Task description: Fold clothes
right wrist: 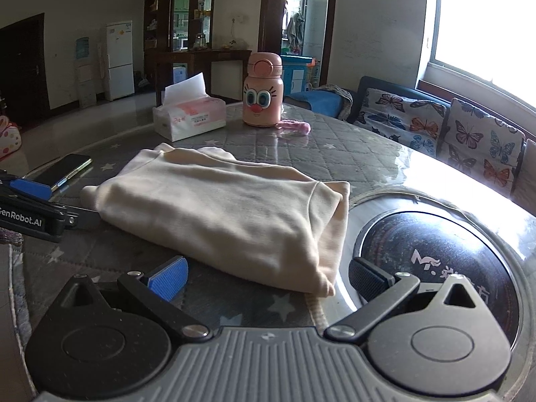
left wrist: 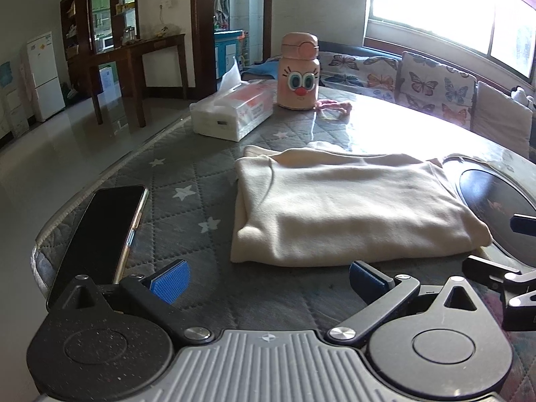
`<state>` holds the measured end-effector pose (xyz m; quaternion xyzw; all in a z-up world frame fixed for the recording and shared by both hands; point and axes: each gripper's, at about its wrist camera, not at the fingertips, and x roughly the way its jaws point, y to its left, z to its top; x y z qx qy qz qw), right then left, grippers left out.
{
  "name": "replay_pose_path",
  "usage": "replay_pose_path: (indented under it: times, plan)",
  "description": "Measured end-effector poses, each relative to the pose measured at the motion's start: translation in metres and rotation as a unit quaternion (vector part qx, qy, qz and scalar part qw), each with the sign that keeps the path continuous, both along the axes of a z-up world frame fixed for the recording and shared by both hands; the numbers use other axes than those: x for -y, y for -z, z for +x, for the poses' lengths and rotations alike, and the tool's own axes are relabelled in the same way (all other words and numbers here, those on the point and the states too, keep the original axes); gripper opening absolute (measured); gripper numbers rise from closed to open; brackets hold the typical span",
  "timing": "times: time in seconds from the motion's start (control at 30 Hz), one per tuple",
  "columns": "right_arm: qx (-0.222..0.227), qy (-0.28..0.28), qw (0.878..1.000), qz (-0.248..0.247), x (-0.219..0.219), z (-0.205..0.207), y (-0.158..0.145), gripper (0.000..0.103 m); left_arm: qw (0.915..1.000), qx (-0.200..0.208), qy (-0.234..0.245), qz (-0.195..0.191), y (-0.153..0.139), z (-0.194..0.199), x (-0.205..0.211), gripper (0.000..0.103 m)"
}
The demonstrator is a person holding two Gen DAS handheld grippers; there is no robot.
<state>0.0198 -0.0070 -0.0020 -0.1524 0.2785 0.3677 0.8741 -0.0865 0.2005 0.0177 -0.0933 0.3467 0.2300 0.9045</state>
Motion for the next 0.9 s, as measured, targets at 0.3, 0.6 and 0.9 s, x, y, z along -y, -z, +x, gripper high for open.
replay_pose_path:
  times: [0.3, 0.6, 0.9]
  plan:
    - [0.006, -0.005, 1.000, 0.006, 0.002, -0.011, -0.002, 0.103, 0.9998, 0.004, 0.016, 0.007, 0.000, -0.003, 0.012, 0.103]
    - [0.006, -0.010, 1.000, 0.012, 0.003, -0.016, 0.002, 0.103, 0.9995, 0.001, 0.031, 0.012, 0.003, -0.004, 0.024, 0.103]
    - [0.005, -0.010, 1.000, 0.020, 0.006, -0.021, 0.003, 0.103, 0.9992, -0.001, 0.035, 0.018, 0.005, -0.007, 0.032, 0.103]
